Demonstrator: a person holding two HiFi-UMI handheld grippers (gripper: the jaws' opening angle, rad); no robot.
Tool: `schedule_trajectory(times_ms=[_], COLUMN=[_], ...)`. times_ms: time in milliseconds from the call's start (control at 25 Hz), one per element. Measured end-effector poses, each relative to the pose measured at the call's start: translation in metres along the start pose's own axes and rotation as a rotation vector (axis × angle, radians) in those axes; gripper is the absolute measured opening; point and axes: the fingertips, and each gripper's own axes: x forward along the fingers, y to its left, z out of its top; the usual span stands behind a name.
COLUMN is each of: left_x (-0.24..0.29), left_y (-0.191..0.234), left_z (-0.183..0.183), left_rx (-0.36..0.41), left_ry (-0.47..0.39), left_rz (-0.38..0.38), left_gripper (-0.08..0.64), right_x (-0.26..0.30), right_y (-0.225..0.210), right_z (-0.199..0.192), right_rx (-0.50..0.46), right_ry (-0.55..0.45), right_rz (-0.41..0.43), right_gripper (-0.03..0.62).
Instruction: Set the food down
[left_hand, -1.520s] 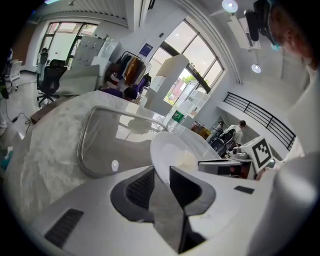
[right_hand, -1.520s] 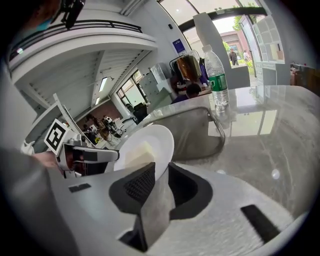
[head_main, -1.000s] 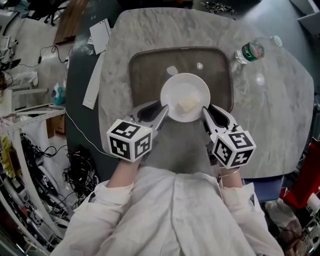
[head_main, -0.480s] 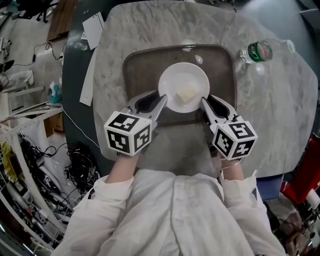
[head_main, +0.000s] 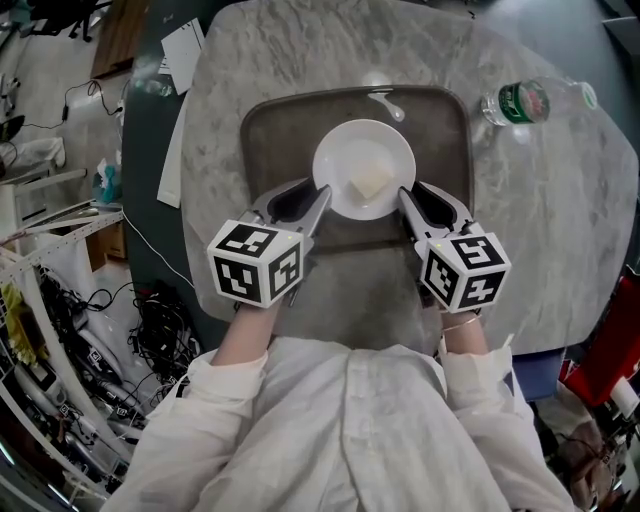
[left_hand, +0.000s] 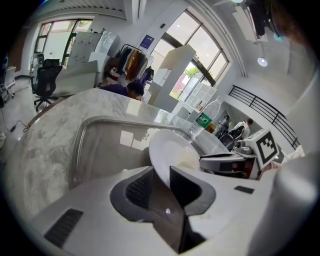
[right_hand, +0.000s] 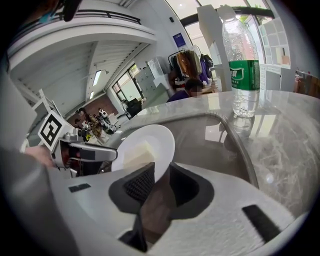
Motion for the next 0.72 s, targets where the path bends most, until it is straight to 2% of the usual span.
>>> schedule_trajectory(times_ms=[200, 480, 720], left_x=[0.005, 0.004, 0.0], left_y=[0.0, -0.002, 0.001], left_z=[-0.004, -0.004, 0.001], left_rx=[0.013, 0.034, 0.033], left_ry=[0.025, 0.02, -0.025], left_rz=[0.001, 0.021, 0.049], left_gripper=[0.103, 0.117, 0.164], right_x=[0.002, 0.001, -0.006], right_y=[-0.001, 0.001, 0.004], right_z=[-0.002, -0.001, 0.007], right_rx=[-0.046, -0.072, -0.121], right_ry=[0.023, 0.022, -0.006], right_rz=[-0.018, -0.037, -0.038], right_gripper=[0.066, 0.071, 0.08])
